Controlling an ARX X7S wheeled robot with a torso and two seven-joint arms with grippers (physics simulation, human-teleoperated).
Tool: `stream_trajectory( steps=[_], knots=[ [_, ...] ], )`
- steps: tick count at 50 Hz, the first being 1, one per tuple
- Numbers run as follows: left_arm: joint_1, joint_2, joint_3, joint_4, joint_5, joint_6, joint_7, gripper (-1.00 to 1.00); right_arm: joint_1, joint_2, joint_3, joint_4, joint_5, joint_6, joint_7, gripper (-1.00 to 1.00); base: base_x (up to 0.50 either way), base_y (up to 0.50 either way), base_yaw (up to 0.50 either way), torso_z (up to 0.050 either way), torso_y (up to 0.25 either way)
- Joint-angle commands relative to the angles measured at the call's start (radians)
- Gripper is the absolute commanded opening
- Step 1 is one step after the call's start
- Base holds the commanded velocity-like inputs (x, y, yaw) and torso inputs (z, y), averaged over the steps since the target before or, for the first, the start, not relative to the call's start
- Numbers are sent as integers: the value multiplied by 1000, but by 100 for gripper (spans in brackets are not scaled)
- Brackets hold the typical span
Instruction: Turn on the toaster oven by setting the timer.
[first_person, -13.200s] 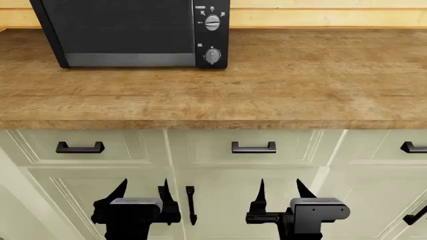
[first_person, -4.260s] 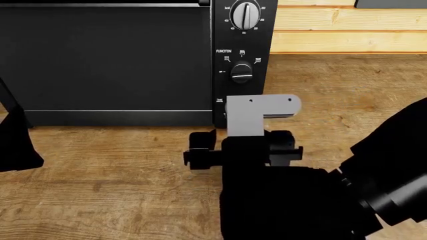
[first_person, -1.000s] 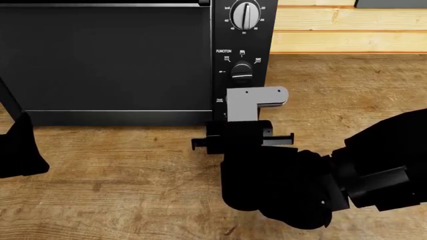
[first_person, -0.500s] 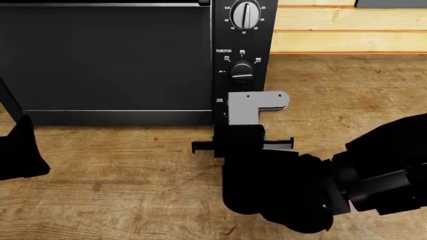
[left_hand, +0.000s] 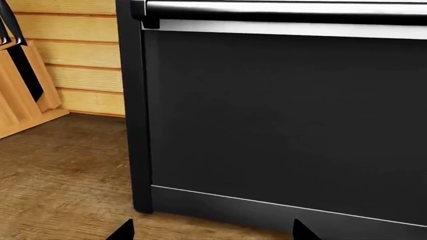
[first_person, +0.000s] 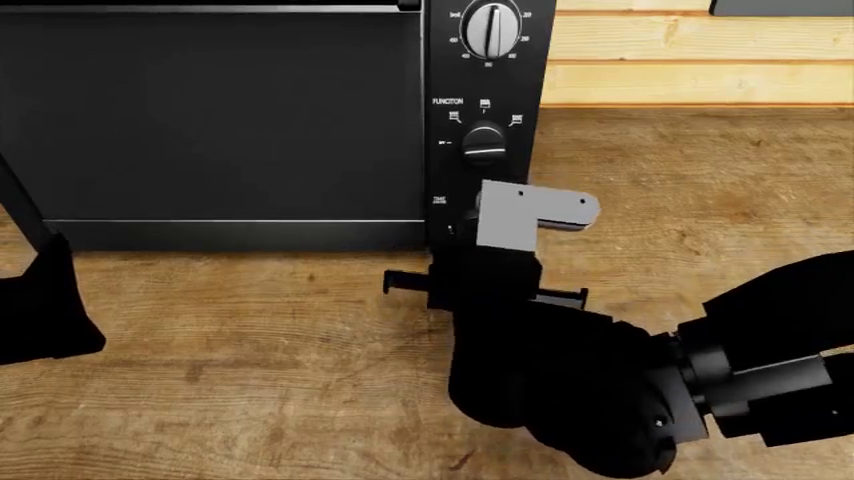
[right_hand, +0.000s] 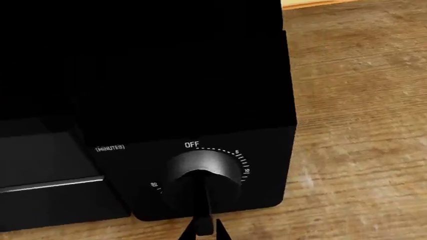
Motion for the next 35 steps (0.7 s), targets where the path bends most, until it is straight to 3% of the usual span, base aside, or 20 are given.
stream_trajectory(
  steps=[1, 35],
  knots=[
    [1, 2, 5, 0, 7, 2, 4, 100, -19, 32, 95, 24, -57, -95, -24, -100, 0, 0, 0, 0, 0],
    [15, -1, 0, 6, 11, 11, 12, 100, -136, 55, 216, 28, -89, -210, -125, -100, 5, 0, 1, 0, 0]
  ],
)
